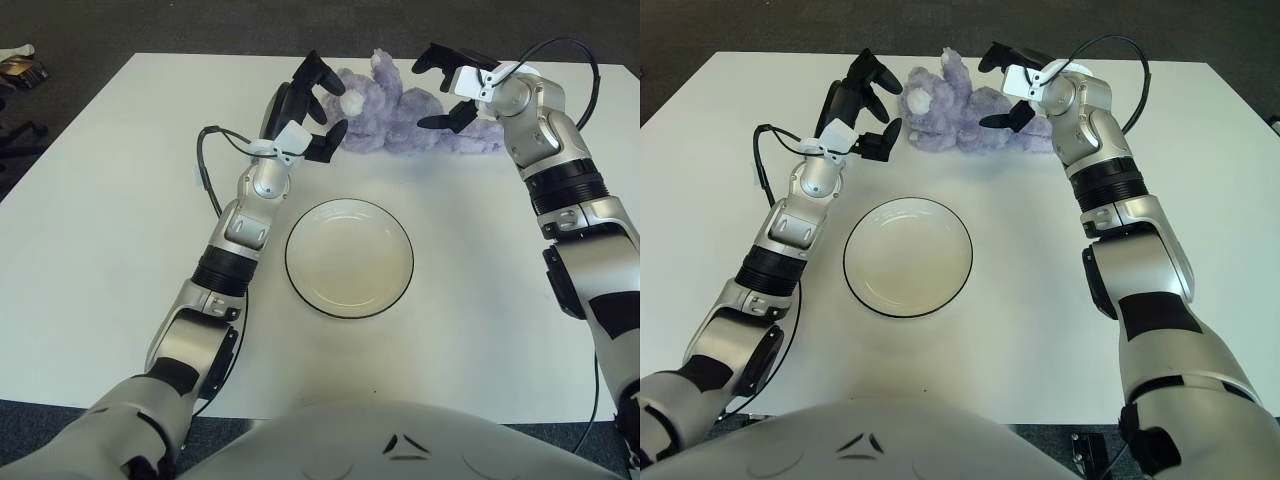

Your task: Put the doll into the plate.

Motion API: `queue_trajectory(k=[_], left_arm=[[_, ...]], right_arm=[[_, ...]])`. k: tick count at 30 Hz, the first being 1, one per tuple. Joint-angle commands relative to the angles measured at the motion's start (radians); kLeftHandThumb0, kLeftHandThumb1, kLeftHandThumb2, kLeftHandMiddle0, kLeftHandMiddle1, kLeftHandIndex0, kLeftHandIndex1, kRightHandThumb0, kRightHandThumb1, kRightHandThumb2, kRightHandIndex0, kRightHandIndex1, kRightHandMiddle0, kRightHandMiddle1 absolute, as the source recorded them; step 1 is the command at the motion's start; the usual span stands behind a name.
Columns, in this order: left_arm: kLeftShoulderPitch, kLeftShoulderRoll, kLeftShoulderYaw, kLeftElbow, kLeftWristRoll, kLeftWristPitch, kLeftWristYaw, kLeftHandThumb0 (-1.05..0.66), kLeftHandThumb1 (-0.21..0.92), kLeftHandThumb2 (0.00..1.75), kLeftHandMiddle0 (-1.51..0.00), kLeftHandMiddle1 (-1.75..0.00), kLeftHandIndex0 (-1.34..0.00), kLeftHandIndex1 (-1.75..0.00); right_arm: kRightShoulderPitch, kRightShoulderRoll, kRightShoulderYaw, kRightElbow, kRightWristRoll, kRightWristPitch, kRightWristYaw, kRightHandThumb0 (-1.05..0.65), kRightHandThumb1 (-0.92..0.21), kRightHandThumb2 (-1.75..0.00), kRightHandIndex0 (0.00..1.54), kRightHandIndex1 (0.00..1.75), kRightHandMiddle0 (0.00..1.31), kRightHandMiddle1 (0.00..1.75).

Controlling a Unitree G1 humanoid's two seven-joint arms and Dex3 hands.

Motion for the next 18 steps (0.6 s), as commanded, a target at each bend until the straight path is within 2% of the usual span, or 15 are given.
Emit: queue_trajectory(k=[1,6,10,14,18], left_arm=[[-0.023,0.016,0.002,0.024,0.038,-0.041,0.019,-0.01,0.46,1.16,-0.51,-1.74,-0.27,-1.75],[-0.023,0.021,0.004,0.043,0.067,-0.066,0.030,-0.01,0.50,1.11,-0.47,-1.73,-0.26,-1.75],[-0.022,0.029,0.005,0.055,0.092,-0.094,0.042,-0.01,0.52,1.06,-0.45,-1.68,-0.27,-1.75],[-0.021,0.030,0.007,0.063,0.104,-0.117,0.050,-0.01,0.55,1.01,-0.44,-1.64,-0.28,-1.75],[-0.016,0.029,0.009,0.065,0.114,-0.136,0.059,-0.01,0.62,0.90,-0.41,-1.57,-0.29,-1.75]], right_arm=[[-0.019,0.002,-0.005,0.023,0.014,0.000,-0.002,-0.70,-0.34,-0.98,0.08,1.13,0.00,0.76],[-0.035,0.007,0.003,0.070,0.007,-0.024,-0.024,-0.69,-0.33,-0.99,0.15,1.15,0.00,0.80],[-0.057,0.008,0.027,0.132,-0.023,-0.060,-0.063,-0.77,-0.36,-0.95,0.23,1.39,0.00,0.81],[-0.075,0.009,0.041,0.184,-0.031,-0.094,-0.087,-0.79,-0.38,-0.93,0.25,1.47,0.00,0.83],[-0.111,0.028,0.060,0.299,-0.039,-0.140,-0.139,-0.78,-0.38,-0.93,0.26,1.53,0.00,0.86]])
